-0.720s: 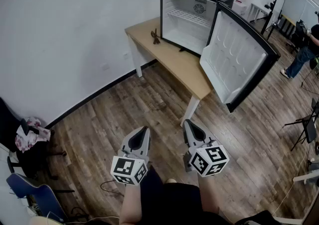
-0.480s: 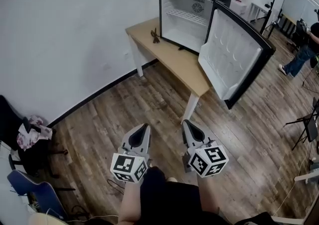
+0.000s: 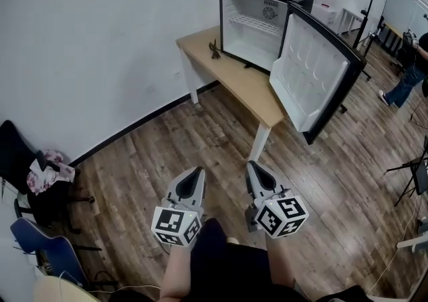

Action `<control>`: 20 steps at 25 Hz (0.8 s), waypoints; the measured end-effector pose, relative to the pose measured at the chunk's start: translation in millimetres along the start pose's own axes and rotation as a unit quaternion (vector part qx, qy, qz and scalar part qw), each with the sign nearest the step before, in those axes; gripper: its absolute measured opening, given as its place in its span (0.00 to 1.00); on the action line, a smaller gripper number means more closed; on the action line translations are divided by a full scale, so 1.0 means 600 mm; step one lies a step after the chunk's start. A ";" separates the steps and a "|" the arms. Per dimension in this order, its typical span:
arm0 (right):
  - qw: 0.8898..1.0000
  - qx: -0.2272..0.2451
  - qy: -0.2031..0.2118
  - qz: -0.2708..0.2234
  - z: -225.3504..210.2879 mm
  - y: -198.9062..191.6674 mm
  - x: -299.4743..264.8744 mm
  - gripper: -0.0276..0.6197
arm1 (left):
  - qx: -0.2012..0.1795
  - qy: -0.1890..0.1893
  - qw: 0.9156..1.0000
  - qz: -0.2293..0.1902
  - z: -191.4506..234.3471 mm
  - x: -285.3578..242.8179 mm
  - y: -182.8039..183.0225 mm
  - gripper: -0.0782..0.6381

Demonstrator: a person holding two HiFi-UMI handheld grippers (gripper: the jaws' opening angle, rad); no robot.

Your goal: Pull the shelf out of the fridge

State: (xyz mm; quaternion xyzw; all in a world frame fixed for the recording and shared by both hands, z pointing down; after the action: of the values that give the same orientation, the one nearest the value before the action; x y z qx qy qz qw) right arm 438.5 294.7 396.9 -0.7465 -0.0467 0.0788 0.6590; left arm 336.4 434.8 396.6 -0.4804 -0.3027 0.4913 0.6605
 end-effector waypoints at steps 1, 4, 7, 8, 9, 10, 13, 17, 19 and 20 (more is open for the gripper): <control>1.000 -0.003 -0.002 0.001 0.001 -0.001 0.000 0.03 | 0.001 0.002 1.000 0.000 0.000 0.002 0.000 0.12; 0.999 -0.025 -0.023 0.004 -0.004 -0.004 0.004 0.03 | 0.000 0.003 1.000 0.002 -0.003 0.006 0.001 0.12; 0.999 -0.031 -0.036 0.007 -0.014 -0.004 0.003 0.03 | 0.000 0.005 1.000 -0.004 0.000 0.005 0.007 0.12; 0.999 -0.033 -0.038 0.008 -0.018 -0.003 0.001 0.03 | 0.001 0.006 1.000 -0.009 0.003 0.003 0.010 0.12; 0.999 -0.036 -0.040 0.008 -0.022 -0.003 -0.002 0.03 | 0.001 0.007 1.000 -0.012 0.005 0.000 0.014 0.12; 0.998 -0.039 -0.043 0.008 -0.026 -0.002 -0.004 0.03 | 0.000 0.007 1.000 -0.013 0.008 -0.004 0.016 0.12; 0.998 -0.043 -0.053 0.012 -0.038 -0.002 -0.014 0.03 | -0.004 0.009 1.000 -0.007 0.016 -0.016 0.020 0.12; 0.997 -0.042 -0.061 0.015 -0.050 -0.002 -0.038 0.03 | -0.011 0.016 1.000 -0.004 0.037 -0.042 0.026 0.12; 0.997 -0.044 -0.063 0.015 -0.057 0.000 -0.052 0.03 | -0.006 0.018 1.000 -0.005 0.049 -0.058 0.029 0.12; 0.997 -0.044 -0.064 0.016 -0.061 0.001 -0.059 0.03 | 0.000 0.018 1.000 -0.007 0.055 -0.064 0.031 0.12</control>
State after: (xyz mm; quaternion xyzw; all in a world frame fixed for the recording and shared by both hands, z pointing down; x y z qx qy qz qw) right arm 410.1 252.7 402.7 -0.7688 -0.0808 0.1349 0.6199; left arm 288.2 410.6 393.9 -0.4869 -0.2941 0.4784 0.6690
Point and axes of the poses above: the fingertips, and each gripper's own axes: x backward along the fingers, z to its left, y out of its top, the point moved 5 cm from there along x, backward along the fingers, and after that the axes turned 14 degrees about x, right-handed, at the moved point
